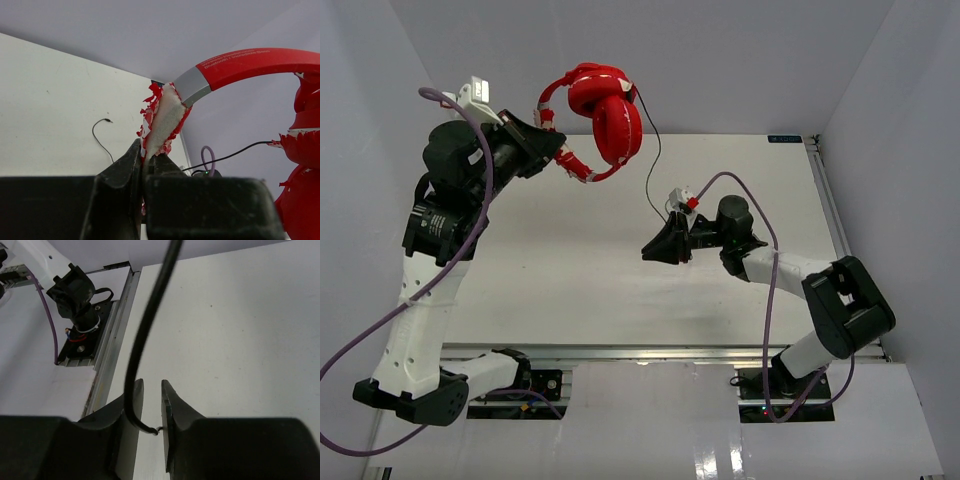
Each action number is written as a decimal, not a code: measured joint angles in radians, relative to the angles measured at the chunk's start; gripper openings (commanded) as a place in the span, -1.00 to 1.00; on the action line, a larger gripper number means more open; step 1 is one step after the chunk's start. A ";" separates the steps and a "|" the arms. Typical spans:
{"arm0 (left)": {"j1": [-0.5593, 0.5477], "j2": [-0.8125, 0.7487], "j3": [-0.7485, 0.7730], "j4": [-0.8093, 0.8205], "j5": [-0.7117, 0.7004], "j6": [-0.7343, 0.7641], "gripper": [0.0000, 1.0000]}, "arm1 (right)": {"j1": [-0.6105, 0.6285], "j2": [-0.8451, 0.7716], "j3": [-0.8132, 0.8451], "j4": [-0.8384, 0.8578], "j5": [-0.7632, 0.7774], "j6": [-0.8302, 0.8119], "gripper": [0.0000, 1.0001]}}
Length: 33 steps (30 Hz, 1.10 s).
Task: Wrap the headphones
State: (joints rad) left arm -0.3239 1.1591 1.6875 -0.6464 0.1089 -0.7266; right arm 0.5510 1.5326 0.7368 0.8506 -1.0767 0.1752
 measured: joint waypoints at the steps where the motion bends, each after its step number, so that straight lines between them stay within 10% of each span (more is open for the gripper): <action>1: 0.000 0.000 0.004 0.000 -0.011 -0.002 -1.00 | 0.000 -0.019 0.000 -0.021 0.000 -0.018 -0.82; 13: 0.000 0.064 0.010 0.016 -0.104 0.041 -1.00 | 0.003 -0.186 0.180 -0.737 0.252 -0.432 -0.85; 25: -0.045 0.557 -0.001 0.073 -0.264 0.212 -1.00 | 0.136 -0.399 0.238 -1.370 1.200 -0.914 -0.85; 33: -0.195 0.866 0.062 0.019 -0.384 0.355 -1.00 | 0.137 -0.431 0.325 -1.562 1.422 -1.083 -0.84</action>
State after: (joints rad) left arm -0.5188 2.0255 1.7500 -0.6270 -0.2754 -0.3717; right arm 0.6880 1.1018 1.0621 -0.7119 0.3452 -0.9074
